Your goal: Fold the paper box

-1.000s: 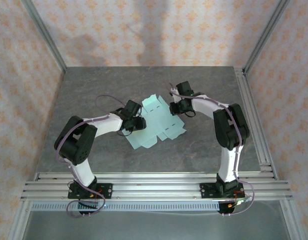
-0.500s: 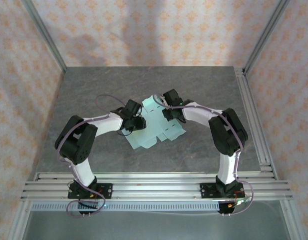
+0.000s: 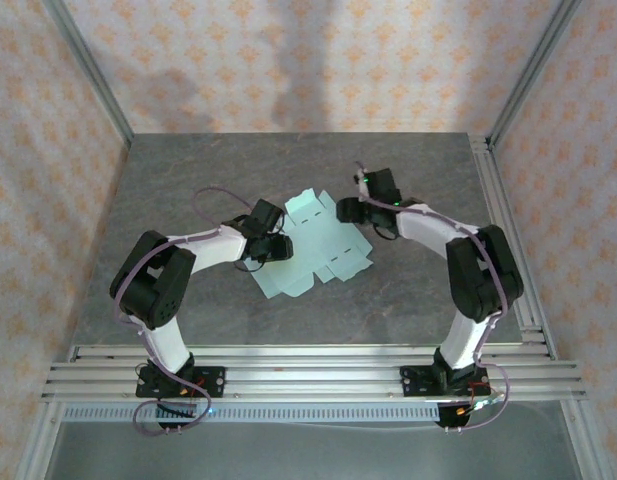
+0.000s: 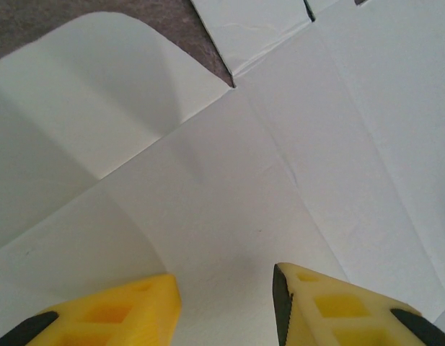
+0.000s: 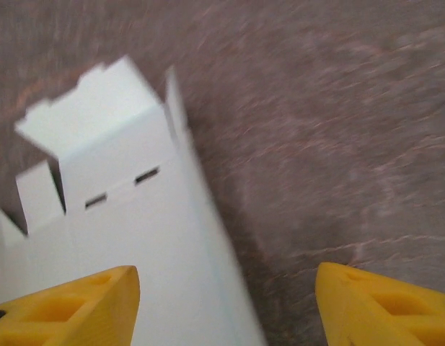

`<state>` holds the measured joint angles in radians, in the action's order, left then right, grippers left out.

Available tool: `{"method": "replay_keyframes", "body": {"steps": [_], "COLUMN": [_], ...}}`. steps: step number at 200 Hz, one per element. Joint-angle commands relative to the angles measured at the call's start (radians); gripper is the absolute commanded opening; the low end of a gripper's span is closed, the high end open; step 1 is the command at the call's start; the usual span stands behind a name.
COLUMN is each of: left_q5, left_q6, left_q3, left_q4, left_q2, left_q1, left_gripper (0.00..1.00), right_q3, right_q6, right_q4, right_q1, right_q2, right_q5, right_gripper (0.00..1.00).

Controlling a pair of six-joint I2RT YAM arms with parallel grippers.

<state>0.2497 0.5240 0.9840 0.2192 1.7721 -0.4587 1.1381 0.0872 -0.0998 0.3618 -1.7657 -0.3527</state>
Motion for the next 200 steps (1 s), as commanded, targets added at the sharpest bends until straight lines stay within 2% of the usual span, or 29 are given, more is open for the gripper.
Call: {"method": "replay_keyframes", "body": {"steps": [1,23,56,93,135,149,169,200], "left_q5": [-0.062,-0.059,-0.053,-0.04,-0.035,-0.035,-0.033,-0.028], "left_q6": [-0.076,-0.088,-0.092,-0.08,-0.061,-0.061,-0.062,-0.062], "left_q3": [0.001,0.005,0.008,0.006,-0.003,-0.004,-0.003,-0.001], "left_q4": [0.128,0.129,0.129,0.123,0.109,0.111,0.11,0.109], "left_q2": [0.068,0.076,0.082,0.086,0.08,0.079,0.082,0.084], "left_q1": [-0.003,-0.003,-0.002,-0.003,-0.002,-0.003,-0.003,-0.003], "left_gripper": [0.43,0.43,0.43,0.42,0.42,0.42,0.42,0.42], "right_q3": [-0.002,0.051,0.12,0.153,0.124,0.101,0.083,0.101], "right_q6": [0.174,0.215,0.163,0.099,0.049,0.028,0.007,-0.026], "right_q4": [0.05,-0.046,-0.107,-0.118,-0.114,-0.108,-0.117,-0.185], "right_q1": [-0.067,-0.114,-0.127,-0.11,-0.066,-0.05,-0.036,-0.012], "right_q2": [0.007,-0.054,-0.142,-0.208,-0.202,-0.187,-0.18,-0.194], "right_q5": [-0.1,-0.085,-0.203,-0.276,-0.293,-0.293,-0.271,-0.212], "right_gripper": [0.68,0.53,0.31,0.19,0.14,0.2,0.23,0.22]}}
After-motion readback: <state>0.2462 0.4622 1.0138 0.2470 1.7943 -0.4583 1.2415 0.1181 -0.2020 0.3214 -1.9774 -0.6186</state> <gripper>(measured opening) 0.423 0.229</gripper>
